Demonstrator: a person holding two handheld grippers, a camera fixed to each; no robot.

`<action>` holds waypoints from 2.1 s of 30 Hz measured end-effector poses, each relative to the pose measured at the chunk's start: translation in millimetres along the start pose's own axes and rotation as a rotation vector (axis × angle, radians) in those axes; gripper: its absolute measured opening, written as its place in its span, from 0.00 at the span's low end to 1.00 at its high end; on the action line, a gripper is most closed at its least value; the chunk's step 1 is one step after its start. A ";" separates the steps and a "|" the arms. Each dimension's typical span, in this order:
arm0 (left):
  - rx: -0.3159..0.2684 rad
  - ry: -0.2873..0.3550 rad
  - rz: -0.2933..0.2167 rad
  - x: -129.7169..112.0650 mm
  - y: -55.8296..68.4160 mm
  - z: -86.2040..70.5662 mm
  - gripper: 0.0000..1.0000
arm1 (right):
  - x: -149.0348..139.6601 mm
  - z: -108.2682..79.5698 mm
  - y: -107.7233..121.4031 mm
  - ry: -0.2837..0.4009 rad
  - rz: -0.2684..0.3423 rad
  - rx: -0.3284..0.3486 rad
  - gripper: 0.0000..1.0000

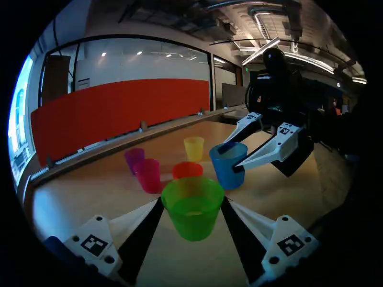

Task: Pour water

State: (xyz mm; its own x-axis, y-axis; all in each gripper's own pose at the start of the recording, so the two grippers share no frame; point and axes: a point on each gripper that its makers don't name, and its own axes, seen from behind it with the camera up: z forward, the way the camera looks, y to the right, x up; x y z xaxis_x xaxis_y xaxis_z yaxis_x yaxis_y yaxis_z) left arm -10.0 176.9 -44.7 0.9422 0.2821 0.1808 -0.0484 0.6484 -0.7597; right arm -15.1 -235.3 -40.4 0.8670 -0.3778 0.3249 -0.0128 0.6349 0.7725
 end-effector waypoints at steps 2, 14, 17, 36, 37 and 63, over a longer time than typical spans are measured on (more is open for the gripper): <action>0.000 -0.016 0.001 -5.0 -0.9 2.5 0.87 | -6.3 1.6 1.9 -0.016 -0.001 0.001 0.92; -0.011 -0.073 -0.011 -26.0 -3.0 15.1 0.87 | -36.2 10.6 5.3 -0.088 -0.001 0.021 0.92; -0.015 -0.088 -0.010 -32.1 -2.9 17.2 0.87 | -39.1 12.7 5.0 -0.096 -0.001 0.024 0.92; -0.019 -0.141 -0.013 -51.7 -6.2 22.9 0.87 | -58.4 21.0 5.2 -0.132 -0.004 0.027 0.92; -0.020 -0.142 -0.015 -52.2 -6.1 23.0 0.87 | -59.1 21.3 5.0 -0.133 -0.003 0.027 0.92; -0.016 -0.155 -0.016 -59.8 -5.0 16.2 0.87 | -69.1 13.5 -1.4 -0.136 -0.011 0.016 0.93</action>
State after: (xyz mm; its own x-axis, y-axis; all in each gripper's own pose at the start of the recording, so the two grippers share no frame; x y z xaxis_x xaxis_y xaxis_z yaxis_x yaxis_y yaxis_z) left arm -71.5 168.2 -41.6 0.8803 0.3783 0.2863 -0.0274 0.6430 -0.7654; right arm -81.6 -219.2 -56.6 0.7914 -0.4737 0.3864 -0.0124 0.6194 0.7850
